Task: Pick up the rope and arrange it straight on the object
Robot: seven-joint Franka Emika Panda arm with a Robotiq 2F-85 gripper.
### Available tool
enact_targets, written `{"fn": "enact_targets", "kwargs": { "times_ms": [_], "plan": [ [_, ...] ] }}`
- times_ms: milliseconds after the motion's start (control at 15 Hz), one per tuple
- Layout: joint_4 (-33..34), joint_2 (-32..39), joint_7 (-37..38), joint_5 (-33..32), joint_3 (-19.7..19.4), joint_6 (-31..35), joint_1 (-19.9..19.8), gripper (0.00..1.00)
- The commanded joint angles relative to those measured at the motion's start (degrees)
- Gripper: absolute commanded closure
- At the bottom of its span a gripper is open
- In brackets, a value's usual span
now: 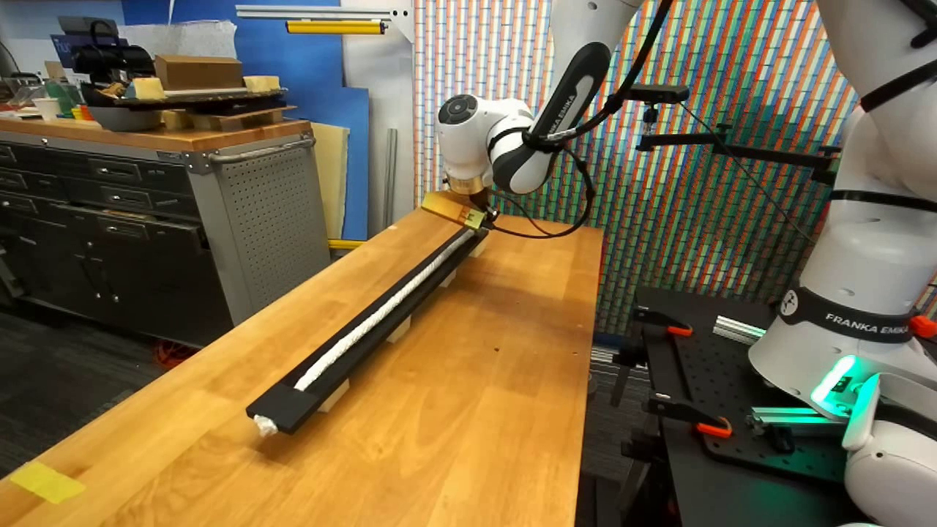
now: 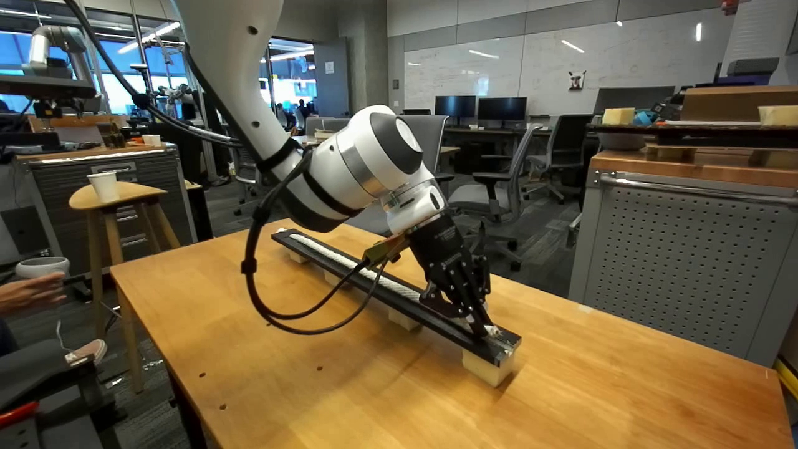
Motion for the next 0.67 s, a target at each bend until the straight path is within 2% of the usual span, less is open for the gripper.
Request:
{"fn": "enact_targets", "kwargs": {
  "times_ms": [0, 600],
  "plan": [
    [3.79, 1.85, -1.49, 2.92, -1.1, -2.09, -0.49, 0.97],
    [7.62, 5.49, -3.26, 6.3, -2.2, -2.45, -0.35, 0.97]
  ]
}}
